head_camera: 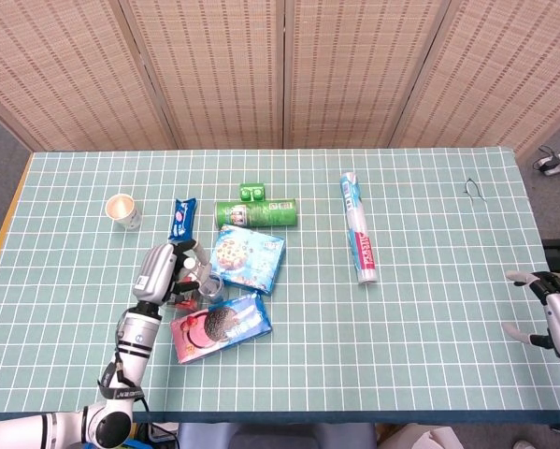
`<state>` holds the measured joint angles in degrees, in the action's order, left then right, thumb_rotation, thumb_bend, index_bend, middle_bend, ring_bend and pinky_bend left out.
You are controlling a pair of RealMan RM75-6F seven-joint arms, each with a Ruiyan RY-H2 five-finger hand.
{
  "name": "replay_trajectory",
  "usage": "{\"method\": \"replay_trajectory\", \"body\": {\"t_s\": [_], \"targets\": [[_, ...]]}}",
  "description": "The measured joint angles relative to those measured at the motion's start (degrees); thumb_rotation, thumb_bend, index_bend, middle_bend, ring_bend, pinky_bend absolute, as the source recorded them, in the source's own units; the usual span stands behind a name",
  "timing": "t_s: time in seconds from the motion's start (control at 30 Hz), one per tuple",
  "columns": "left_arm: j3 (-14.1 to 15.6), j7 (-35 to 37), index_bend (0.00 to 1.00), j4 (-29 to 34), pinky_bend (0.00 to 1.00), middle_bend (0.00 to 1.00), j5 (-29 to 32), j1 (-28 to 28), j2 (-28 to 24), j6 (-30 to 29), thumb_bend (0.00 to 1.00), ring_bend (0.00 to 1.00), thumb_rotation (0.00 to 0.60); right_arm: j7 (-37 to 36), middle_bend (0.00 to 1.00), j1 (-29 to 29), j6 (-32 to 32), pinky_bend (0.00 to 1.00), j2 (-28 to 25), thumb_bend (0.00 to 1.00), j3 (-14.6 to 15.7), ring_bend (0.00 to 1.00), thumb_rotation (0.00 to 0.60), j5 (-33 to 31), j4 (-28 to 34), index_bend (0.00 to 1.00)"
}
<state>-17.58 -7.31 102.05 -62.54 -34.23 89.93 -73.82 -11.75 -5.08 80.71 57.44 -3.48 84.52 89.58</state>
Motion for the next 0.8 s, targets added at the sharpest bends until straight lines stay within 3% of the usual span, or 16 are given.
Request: {"method": "replay_trajectory", "body": {"t_s": [0.47, 0.8], "targets": [[1.8, -0.6, 0.78, -3.8, 0.99, 1.0, -2.4, 0.9, 1.8, -0.7, 0.65, 1.0, 0.6, 0.1, 0.36, 0.0, 0.0, 0.41, 0.0, 0.06, 0.1, 0.22, 0.6, 0.1, 0.1, 0.28], [2.7, 1.1, 0.65, -5.8, 0.99, 1.0, -4.0, 1.9, 2.1, -0.4, 0.62, 1.0, 0.6, 0.3, 0.36, -0.2, -0.5, 0.41, 0.1, 0.06, 0.1, 0.22, 0.6, 0.0, 0.0, 0.28]]}}
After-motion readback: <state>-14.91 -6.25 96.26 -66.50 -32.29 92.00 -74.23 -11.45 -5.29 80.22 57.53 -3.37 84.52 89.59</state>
